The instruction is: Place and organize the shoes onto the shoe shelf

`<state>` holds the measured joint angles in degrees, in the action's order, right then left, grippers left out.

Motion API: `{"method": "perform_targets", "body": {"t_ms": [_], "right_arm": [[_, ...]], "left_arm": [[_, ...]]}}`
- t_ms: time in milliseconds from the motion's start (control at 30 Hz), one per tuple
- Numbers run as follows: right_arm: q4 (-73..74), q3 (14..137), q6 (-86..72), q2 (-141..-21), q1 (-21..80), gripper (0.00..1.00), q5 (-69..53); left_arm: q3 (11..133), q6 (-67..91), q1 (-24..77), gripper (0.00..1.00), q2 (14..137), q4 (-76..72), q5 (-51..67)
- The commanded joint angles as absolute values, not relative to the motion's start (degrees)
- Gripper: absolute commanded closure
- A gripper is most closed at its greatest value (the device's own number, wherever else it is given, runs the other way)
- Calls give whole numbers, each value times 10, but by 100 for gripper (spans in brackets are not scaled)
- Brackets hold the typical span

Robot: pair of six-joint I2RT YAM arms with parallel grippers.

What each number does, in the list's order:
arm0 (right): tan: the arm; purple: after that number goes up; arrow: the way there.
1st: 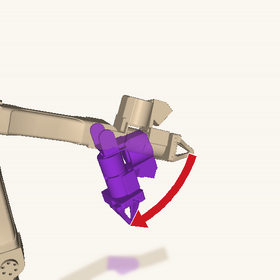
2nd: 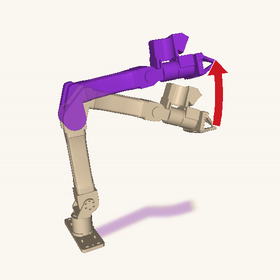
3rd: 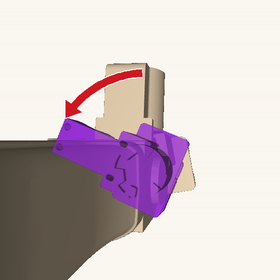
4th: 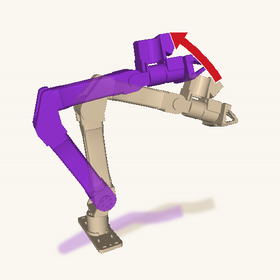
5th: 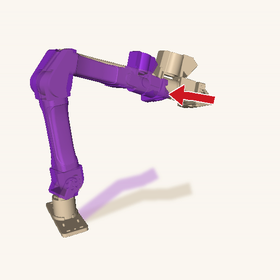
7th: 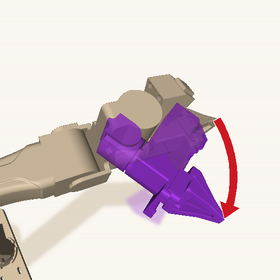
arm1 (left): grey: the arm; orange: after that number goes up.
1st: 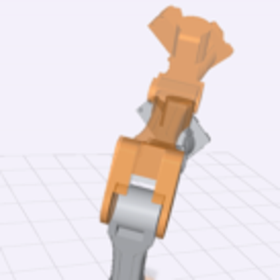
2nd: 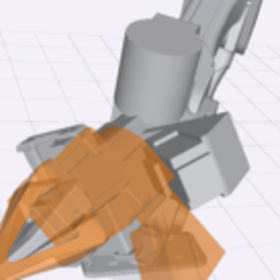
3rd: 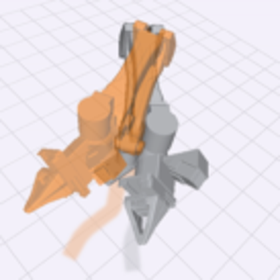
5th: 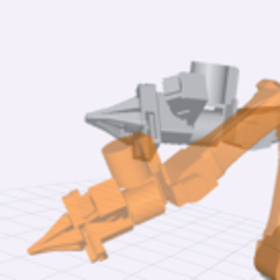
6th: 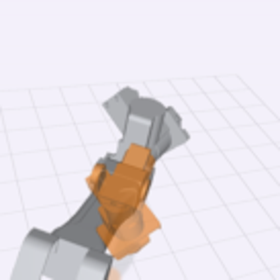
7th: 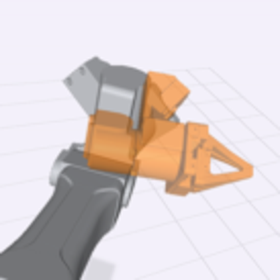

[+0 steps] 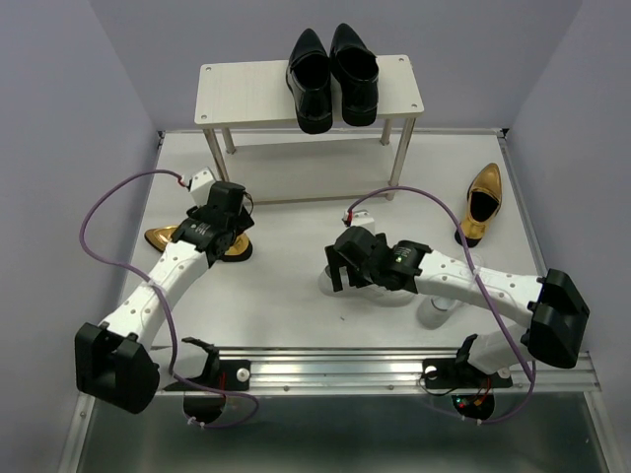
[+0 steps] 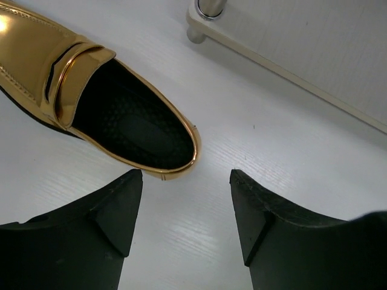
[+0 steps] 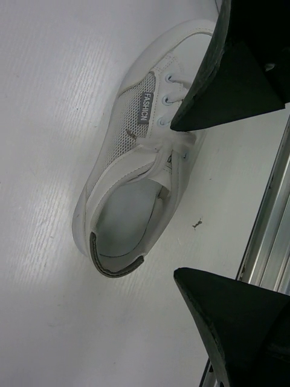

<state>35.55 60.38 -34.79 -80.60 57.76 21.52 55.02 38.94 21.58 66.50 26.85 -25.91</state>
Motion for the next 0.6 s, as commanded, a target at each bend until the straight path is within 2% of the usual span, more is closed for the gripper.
{"method": "perform_targets", "body": {"t_ms": [0, 100, 233, 367, 433, 533, 567], "right_arm": [[340, 621, -338, -791, 577, 0, 234], [340, 622, -337, -790, 577, 0, 235], [340, 622, -340, -787, 577, 0, 237], [340, 620, -342, -786, 577, 0, 238], [340, 620, -342, -786, 577, 0, 237], [340, 620, -342, -787, 577, 0, 239], [340, 620, -341, -786, 577, 0, 240]], "left_arm": [[538, 413, 198, 29, 684, 185, -261], [529, 411, 197, 31, 707, 161, -271], [508, 431, 194, 42, 736, 149, -278], [483, 453, 194, 57, 751, 142, -267], [474, 457, 193, 59, 751, 147, -265], [462, 463, 194, 75, 732, 165, -258], [462, 463, 194, 95, 716, 183, -257]]}}
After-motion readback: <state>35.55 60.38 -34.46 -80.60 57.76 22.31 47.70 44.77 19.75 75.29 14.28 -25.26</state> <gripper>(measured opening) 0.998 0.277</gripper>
